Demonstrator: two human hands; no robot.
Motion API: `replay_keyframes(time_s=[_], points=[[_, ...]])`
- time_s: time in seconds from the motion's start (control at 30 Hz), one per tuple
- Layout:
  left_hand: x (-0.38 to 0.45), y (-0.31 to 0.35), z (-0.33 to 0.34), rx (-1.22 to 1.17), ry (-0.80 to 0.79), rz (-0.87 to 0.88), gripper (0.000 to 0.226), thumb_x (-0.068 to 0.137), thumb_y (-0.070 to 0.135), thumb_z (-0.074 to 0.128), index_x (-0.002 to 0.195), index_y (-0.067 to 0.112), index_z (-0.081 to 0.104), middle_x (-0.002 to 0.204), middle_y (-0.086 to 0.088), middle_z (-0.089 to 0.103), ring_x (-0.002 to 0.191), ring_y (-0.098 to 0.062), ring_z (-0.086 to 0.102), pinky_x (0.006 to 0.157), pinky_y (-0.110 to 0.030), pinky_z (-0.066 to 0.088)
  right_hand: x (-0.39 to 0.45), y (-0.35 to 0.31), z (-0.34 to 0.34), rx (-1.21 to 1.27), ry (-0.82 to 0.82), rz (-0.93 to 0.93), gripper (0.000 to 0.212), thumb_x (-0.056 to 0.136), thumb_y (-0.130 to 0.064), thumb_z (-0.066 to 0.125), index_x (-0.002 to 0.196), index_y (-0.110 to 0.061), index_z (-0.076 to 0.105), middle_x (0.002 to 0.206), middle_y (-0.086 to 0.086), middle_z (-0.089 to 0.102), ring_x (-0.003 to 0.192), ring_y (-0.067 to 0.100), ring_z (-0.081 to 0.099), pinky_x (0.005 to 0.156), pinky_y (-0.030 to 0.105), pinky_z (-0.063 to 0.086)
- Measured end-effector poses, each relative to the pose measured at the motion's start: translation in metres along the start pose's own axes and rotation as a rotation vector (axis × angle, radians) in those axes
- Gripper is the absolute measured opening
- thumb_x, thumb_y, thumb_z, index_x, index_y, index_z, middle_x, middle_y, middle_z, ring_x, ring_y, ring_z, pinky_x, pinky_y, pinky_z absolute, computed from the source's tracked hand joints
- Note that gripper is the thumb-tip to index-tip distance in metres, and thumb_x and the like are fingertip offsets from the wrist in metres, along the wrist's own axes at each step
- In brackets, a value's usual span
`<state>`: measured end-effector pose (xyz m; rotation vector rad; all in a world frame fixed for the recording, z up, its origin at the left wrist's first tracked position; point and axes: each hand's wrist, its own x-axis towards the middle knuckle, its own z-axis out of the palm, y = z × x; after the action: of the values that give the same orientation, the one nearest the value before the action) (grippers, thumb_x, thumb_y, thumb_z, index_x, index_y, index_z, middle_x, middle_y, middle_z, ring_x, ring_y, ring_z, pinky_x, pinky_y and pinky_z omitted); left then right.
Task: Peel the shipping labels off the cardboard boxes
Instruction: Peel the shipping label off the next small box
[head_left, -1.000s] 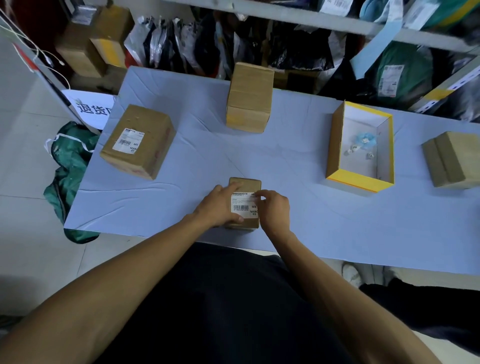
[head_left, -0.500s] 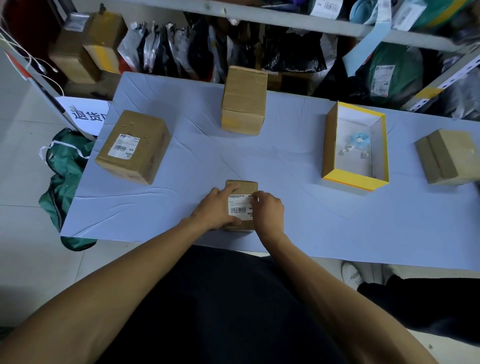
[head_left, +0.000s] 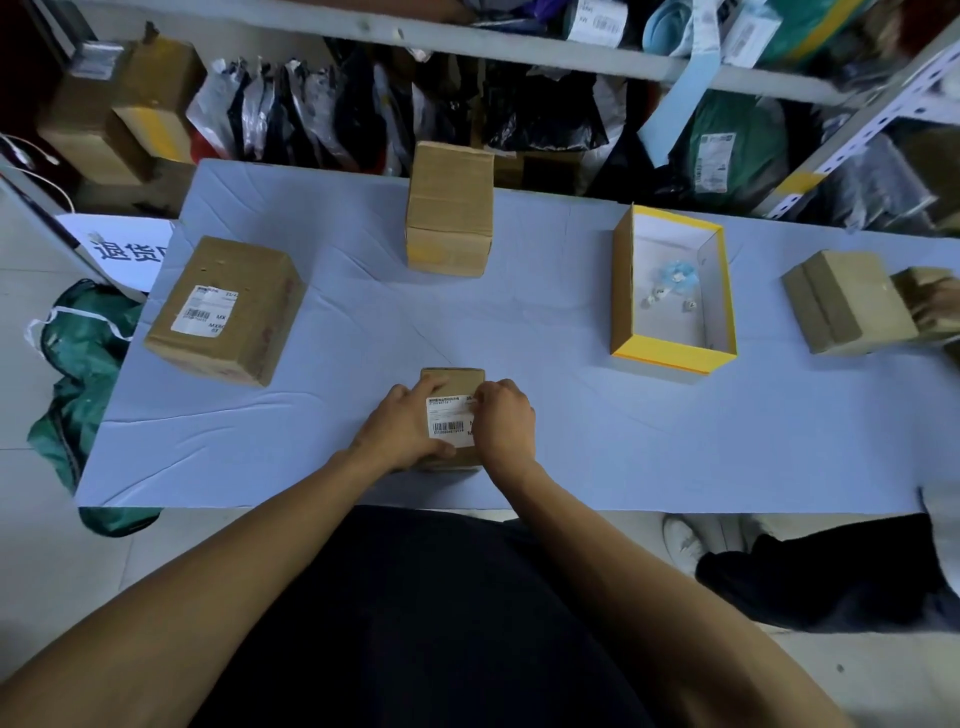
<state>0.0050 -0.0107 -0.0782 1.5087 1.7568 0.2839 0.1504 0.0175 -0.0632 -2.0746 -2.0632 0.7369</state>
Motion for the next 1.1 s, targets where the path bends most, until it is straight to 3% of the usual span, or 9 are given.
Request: replay_keyframes(time_s=[0.47,0.63,0.93,1.1], points=[[0.001,0.001,0.0,-0.009,-0.005,0.005,0.096,0.06,0.038,0.086,0.135,0.05,0.028,0.105,-0.002,0.045,0.091,-0.021,0.055,0.079,-0.033,0.05,0.002,0.002,-0.004,0.046,-0.017,-0.014,0.018,0.091,-0.008,0.049,0.104,-0.012,0.061,0.104,0.009,0.057,0.086,0.028,0.06,0.07,0.028,0.038],[-0.001,0.001,-0.001,0.002,-0.007,0.003,0.096,0.063,0.038,0.086,0.14,0.045,0.028,0.109,-0.004,0.044,0.093,-0.022,0.054,0.076,-0.028,0.045,-0.008,0.014,-0.002,0.161,-0.039,-0.104,0.027,0.095,-0.014,0.049,0.115,-0.018,0.067,0.113,0.005,0.058,0.094,0.021,0.056,0.069,0.016,0.033],[-0.002,0.002,-0.002,-0.008,-0.014,0.003,0.099,0.061,0.038,0.087,0.14,0.044,0.029,0.11,-0.004,0.044,0.095,-0.023,0.055,0.082,-0.03,0.048,0.002,0.012,-0.007,0.051,-0.04,-0.087,0.019,0.094,-0.016,0.054,0.103,-0.012,0.069,0.108,0.007,0.059,0.088,0.027,0.061,0.071,0.025,0.033],[-0.002,0.004,-0.004,0.003,-0.016,0.004,0.098,0.061,0.038,0.087,0.139,0.044,0.028,0.11,-0.005,0.044,0.095,-0.023,0.055,0.083,-0.031,0.049,0.011,0.011,-0.008,0.133,-0.078,-0.025,0.017,0.091,-0.015,0.059,0.102,-0.013,0.071,0.107,0.005,0.058,0.088,0.024,0.061,0.071,0.025,0.037]])
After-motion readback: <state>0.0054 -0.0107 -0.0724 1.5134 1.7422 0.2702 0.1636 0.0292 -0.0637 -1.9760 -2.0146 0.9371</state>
